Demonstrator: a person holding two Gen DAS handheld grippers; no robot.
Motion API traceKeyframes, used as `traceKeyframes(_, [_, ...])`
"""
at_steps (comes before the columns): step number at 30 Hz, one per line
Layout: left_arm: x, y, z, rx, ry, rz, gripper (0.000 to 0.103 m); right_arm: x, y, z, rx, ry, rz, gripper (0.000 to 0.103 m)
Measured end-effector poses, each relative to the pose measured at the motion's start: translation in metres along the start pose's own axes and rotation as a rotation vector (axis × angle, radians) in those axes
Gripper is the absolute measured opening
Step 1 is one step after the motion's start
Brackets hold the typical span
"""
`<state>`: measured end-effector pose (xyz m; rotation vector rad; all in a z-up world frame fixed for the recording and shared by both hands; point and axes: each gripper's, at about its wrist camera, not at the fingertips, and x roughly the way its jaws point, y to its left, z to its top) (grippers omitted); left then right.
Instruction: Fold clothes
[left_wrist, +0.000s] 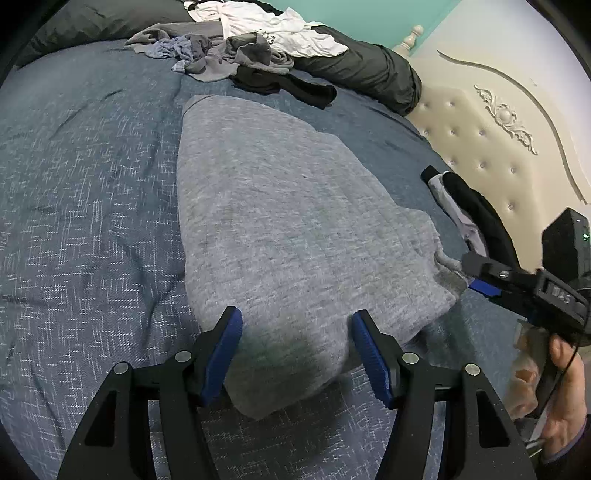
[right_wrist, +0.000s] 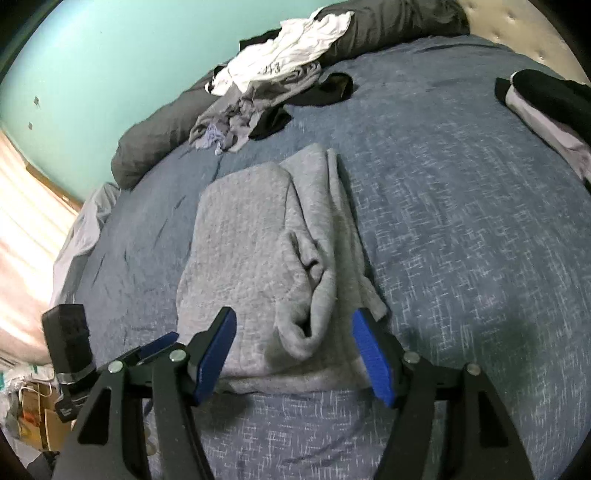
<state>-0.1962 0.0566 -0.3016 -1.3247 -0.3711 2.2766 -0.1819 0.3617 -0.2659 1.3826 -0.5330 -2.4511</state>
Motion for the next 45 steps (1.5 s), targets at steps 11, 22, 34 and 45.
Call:
traceKeyframes(11, [-0.001, -0.001, 0.000, 0.004, 0.004, -0.002, 0.067, 0.010, -0.009, -0.008, 0.003, 0.014, 0.038, 0.007])
traceKeyframes(22, [0.000, -0.005, 0.000, 0.030, 0.019, 0.002, 0.067, 0.044, -0.039, -0.036, 0.008, 0.114, -0.037, 0.007])
traceKeyframes(34, [0.000, 0.001, -0.001, 0.031, 0.010, 0.004, 0.070, 0.003, -0.029, -0.007, -0.035, 0.066, -0.108, 0.020])
traceKeyframes(45, [0.002, -0.004, 0.001, 0.048, 0.022, 0.020, 0.070, 0.037, 0.007, 0.030, -0.162, 0.066, -0.117, 0.020])
